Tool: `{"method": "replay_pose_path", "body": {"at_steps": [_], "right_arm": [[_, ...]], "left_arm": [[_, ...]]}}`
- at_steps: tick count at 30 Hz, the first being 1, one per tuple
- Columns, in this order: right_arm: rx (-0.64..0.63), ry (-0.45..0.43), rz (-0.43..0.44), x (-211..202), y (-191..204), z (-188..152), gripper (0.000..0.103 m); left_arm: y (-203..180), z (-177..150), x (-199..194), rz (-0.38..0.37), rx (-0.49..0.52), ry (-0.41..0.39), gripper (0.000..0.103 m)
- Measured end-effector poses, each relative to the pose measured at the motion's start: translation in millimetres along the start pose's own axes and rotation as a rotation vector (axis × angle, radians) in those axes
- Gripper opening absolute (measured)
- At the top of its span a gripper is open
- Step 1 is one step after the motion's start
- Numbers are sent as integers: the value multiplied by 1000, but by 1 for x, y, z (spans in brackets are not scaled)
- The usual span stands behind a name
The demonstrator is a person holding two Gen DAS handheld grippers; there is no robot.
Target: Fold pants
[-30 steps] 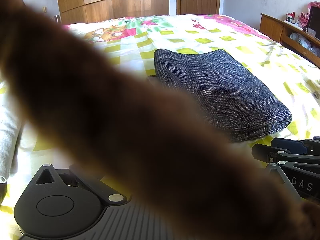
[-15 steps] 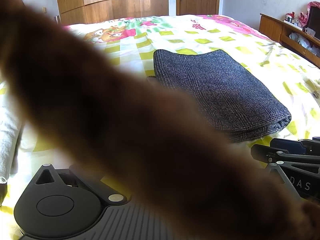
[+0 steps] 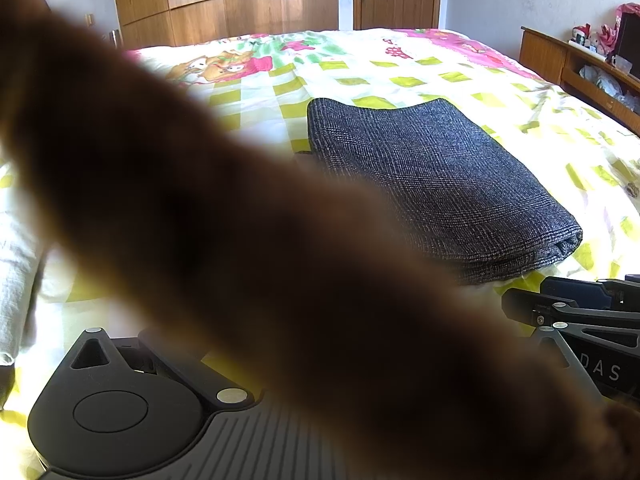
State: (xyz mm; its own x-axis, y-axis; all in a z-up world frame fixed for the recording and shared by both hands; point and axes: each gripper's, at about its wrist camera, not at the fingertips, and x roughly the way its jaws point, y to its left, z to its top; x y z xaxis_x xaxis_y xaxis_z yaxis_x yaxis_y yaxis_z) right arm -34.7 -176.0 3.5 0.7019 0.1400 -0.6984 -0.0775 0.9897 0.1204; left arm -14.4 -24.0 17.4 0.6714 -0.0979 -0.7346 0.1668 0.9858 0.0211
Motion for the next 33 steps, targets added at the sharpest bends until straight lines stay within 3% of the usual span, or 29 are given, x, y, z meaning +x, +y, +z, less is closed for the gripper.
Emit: {"method": "replay_pose_path", "body": {"at_steps": [33], "right_arm": [[7, 6, 7, 0, -1, 0, 47]], "left_arm": [[-4, 1, -1, 13, 18, -10, 103]]}}
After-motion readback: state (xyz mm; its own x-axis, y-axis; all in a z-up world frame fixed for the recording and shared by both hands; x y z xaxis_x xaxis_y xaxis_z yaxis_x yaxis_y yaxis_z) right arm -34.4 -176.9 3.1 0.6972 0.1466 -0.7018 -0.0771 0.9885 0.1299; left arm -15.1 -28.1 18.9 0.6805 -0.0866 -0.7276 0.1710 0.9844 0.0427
